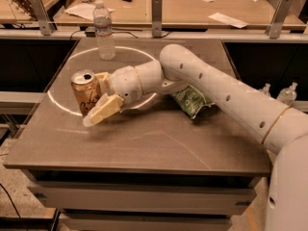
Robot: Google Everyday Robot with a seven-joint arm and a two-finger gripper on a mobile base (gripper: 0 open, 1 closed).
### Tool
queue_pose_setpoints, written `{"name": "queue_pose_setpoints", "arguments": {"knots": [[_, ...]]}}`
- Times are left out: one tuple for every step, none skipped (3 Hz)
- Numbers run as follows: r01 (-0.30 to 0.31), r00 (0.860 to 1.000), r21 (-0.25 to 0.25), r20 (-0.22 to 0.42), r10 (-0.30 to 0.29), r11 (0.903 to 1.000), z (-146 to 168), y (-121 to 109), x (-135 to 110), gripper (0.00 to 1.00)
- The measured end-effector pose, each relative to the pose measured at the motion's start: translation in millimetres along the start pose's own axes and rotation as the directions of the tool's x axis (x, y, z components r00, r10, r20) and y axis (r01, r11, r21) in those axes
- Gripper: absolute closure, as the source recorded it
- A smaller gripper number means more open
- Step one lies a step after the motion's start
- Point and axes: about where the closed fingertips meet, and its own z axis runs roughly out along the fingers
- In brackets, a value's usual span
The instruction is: Pick orange can
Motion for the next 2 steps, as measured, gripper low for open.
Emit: {"name": "queue_pose_setpoints", "arguments": {"knots": [[-0.019,1.000,-0.048,0.003,0.019,0.9987,9.1,2.0,7.0,0.42],[-0.052,0.999,-0.070,-0.004,0.052,0.9962,9.9,0.8,10.9,0.64]]}}
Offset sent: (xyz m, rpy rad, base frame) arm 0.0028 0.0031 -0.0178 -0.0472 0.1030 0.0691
